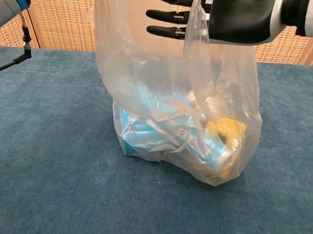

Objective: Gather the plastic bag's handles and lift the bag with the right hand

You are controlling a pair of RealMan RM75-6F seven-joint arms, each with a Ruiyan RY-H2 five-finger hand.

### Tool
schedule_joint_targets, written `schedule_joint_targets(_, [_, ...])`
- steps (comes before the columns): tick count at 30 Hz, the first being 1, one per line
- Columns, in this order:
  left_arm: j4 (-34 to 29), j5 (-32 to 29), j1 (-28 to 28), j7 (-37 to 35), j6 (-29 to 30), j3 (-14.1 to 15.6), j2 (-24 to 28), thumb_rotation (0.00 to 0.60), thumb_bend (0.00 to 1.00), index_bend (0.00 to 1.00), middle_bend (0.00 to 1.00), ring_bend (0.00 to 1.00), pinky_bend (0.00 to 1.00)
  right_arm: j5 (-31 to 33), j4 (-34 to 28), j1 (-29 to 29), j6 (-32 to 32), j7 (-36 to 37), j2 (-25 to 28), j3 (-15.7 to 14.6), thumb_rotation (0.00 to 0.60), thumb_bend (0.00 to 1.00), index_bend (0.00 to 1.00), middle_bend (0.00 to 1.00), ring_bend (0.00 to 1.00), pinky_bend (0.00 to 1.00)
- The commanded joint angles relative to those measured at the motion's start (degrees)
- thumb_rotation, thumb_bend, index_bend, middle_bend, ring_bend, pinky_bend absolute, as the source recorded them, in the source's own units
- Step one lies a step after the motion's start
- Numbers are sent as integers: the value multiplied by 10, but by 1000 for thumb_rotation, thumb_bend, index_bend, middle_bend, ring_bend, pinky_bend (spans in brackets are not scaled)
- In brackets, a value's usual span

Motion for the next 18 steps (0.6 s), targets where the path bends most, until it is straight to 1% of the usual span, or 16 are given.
schedule_joint_targets(1, [4, 4, 2, 3, 3, 3, 7, 600, 848, 0, 0, 0, 0, 0, 2, -2, -2, -1, 1, 3, 600, 358, 269, 342, 157, 151])
schedule_joint_targets(11, [-13, 0, 7, 8, -6, 2, 49, 600, 848, 0, 0, 0, 0, 2, -3, -10, -15, -12, 14, 11, 600, 359, 269, 343, 159, 151])
schedule_joint_targets(18, [-27, -1, 6, 24, -7, -1, 65, 600, 848, 0, 0, 0, 0, 6, -13, -10, -24, -24, 16, 12, 600, 360, 269, 342, 160, 151])
